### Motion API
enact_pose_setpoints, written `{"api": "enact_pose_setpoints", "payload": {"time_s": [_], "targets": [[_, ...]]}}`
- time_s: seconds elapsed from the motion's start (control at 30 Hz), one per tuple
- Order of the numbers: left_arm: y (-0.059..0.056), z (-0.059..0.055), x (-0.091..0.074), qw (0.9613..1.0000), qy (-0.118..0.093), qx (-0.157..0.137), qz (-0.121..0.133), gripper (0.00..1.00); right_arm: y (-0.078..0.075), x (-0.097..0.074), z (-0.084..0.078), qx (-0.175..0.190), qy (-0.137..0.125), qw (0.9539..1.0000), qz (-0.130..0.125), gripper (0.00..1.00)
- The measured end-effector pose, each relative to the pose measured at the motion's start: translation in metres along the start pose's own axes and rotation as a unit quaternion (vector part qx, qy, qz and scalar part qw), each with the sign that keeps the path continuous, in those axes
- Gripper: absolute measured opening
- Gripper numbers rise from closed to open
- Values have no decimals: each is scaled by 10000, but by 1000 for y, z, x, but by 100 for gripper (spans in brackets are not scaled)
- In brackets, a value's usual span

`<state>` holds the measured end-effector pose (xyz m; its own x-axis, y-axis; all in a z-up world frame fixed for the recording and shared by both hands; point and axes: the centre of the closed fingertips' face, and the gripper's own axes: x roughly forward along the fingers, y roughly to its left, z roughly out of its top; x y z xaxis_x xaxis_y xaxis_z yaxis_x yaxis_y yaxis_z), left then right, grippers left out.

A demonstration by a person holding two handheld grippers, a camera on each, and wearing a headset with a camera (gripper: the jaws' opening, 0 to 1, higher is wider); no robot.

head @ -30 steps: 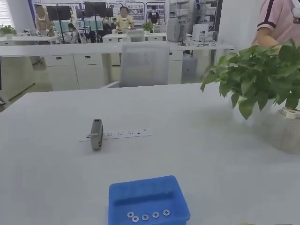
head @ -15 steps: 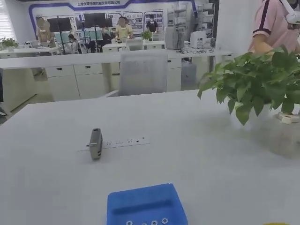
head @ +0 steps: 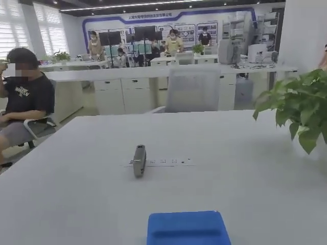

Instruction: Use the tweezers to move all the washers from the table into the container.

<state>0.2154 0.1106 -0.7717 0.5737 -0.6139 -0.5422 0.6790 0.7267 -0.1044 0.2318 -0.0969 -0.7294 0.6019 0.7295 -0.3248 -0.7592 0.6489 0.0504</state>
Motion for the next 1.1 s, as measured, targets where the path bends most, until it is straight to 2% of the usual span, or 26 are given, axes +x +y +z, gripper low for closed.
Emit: {"api": "enact_pose_setpoints", "payload": {"time_s": [0.03, 0.1, 0.13, 0.17, 0.23, 0.33, 0.47, 0.5, 0.57, 0.63, 0.7, 0.8, 0.97, 1.1], "targets": [[2, 8, -7, 9992, -300, -181, 182, 48, -1, 0, 2, 88, -77, 9999, -34, 79], [6, 20, -18, 9958, -736, -253, 482, 53, -4, 1, 10, 220, -283, 9993, -105, 84], [7, 22, -21, 9949, -813, -264, 542, 56, -5, 1, 13, 244, -370, 9989, -147, 87], [9, 30, -29, 9899, -1129, -304, 804, 59, -6, 1, 19, 245, -489, 9983, -210, 90], [11, 36, -36, 9840, -1394, -367, 1044, 67, -6, 2, 25, 218, -614, 9975, -282, 94], [12, 47, -46, 9718, -1887, -511, 1322, 78, -8, 1, 35, 137, -823, 9955, -456, 99], [15, 55, -54, 9600, -2252, -635, 1540, 90, -12, 1, 44, 197, -1081, 9924, -554, 99], [18, 59, -57, 9546, -2396, -669, 1638, 93, -13, 1, 45, 212, -1117, 9918, -577, 99], [22, 61, -61, 9471, -2581, -797, 1731, 99, -14, 1, 48, 178, -1178, 9909, -627, 99], [25, 61, -63, 9441, -2628, -867, 1790, 99, -16, 1, 45, 184, -1143, 9909, -684, 99], [25, 60, -63, 9438, -2623, -908, 1796, 99, -18, 1, 41, 214, -1098, 9911, -726, 99], [24, 59, -58, 9455, -2569, -884, 1794, 99, -21, 3, 33, 309, -962, 9918, -781, 99], [21, 57, -54, 9492, -2462, -797, 1791, 99, -24, 3, 31, 273, -922, 9922, -789, 99], [22, 56, -54, 9495, -2448, -789, 1798, 99, -24, 4, 29, 276, -863, 9926, -812, 99]]}}
